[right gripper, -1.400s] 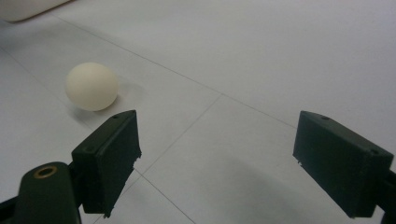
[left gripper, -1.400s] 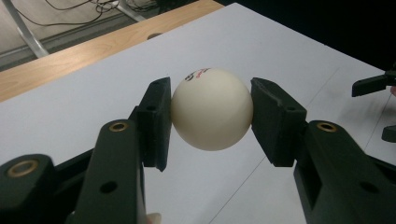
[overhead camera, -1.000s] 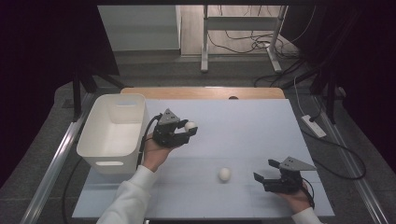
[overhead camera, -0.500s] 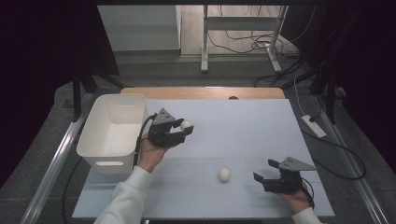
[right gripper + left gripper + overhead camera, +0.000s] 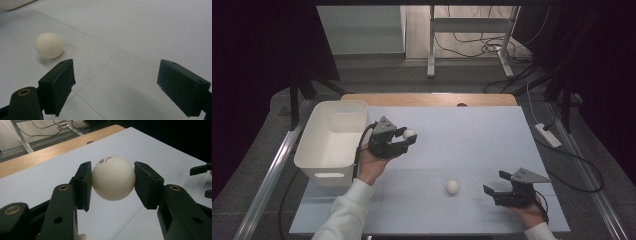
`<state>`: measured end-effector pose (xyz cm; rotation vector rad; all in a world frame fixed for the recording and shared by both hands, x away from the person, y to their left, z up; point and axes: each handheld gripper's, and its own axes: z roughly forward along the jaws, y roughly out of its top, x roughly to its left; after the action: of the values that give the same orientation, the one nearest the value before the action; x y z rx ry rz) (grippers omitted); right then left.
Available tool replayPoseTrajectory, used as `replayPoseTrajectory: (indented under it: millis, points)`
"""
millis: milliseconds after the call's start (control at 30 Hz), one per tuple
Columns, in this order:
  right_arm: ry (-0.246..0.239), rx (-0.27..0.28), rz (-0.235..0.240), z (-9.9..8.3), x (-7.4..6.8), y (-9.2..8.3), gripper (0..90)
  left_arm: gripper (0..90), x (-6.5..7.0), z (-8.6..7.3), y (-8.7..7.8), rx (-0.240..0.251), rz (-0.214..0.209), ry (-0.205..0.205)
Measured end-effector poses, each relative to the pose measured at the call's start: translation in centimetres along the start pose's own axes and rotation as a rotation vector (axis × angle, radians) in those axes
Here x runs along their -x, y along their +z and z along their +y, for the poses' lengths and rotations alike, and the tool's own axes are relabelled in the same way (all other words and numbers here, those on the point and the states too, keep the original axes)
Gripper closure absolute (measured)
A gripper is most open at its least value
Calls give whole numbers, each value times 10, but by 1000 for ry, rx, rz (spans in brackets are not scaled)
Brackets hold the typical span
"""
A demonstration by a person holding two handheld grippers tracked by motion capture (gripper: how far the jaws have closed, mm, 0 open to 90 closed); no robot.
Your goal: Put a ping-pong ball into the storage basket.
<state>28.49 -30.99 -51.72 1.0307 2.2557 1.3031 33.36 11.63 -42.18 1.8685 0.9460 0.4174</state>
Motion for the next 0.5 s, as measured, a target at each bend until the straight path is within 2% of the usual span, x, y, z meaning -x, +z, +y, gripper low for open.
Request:
replayPoseTrajectory:
  millis: [500]
  points:
    - [-3, 5, -3, 0, -1, -1, 143, 511, -5, -2, -10, 9, 15, -9]
